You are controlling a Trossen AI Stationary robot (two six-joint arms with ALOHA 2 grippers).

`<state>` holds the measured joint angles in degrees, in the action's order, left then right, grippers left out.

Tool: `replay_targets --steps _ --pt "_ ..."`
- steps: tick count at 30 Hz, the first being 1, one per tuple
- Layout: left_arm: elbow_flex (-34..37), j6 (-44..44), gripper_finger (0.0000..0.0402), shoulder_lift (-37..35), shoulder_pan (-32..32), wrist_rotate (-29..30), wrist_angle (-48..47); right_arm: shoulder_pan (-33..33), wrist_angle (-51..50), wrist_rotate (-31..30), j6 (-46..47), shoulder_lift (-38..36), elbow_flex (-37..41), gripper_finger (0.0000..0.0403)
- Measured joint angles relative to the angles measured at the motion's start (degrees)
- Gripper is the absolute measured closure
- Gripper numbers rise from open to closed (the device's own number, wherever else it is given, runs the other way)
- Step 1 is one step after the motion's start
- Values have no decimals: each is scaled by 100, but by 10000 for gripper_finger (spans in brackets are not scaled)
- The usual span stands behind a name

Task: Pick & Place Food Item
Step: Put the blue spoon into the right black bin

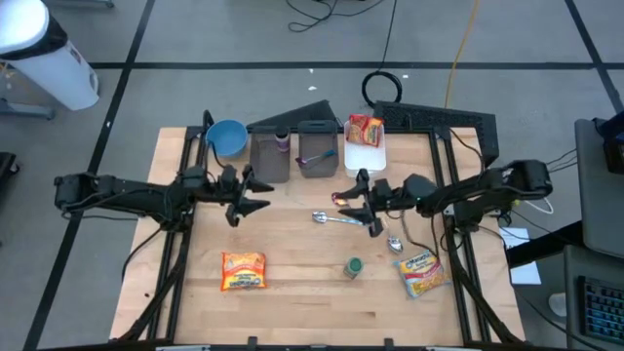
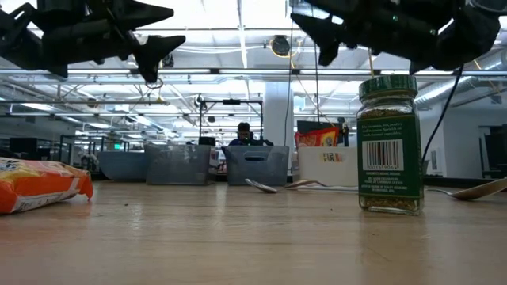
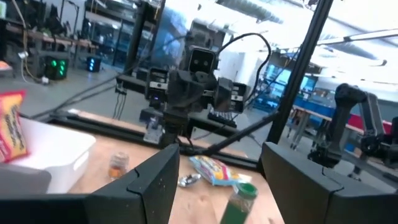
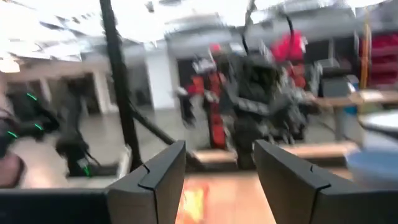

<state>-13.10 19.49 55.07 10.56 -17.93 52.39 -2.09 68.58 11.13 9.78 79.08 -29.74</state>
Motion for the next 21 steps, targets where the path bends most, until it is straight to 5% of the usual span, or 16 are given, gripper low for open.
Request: replay_targets --steps 6,14,21 --pt "-2 -96 163 3 -242 19 -518 56 -1749 -1080 -484 -49 -153 218" --pt "-7 -136 163 4 -546 50 -780 219 -5760 -2356 -193 -329 -1084 232" --pt "-7 -379 163 4 -578 52 -886 407 -6531 -3102 485 -326 -1152 242"
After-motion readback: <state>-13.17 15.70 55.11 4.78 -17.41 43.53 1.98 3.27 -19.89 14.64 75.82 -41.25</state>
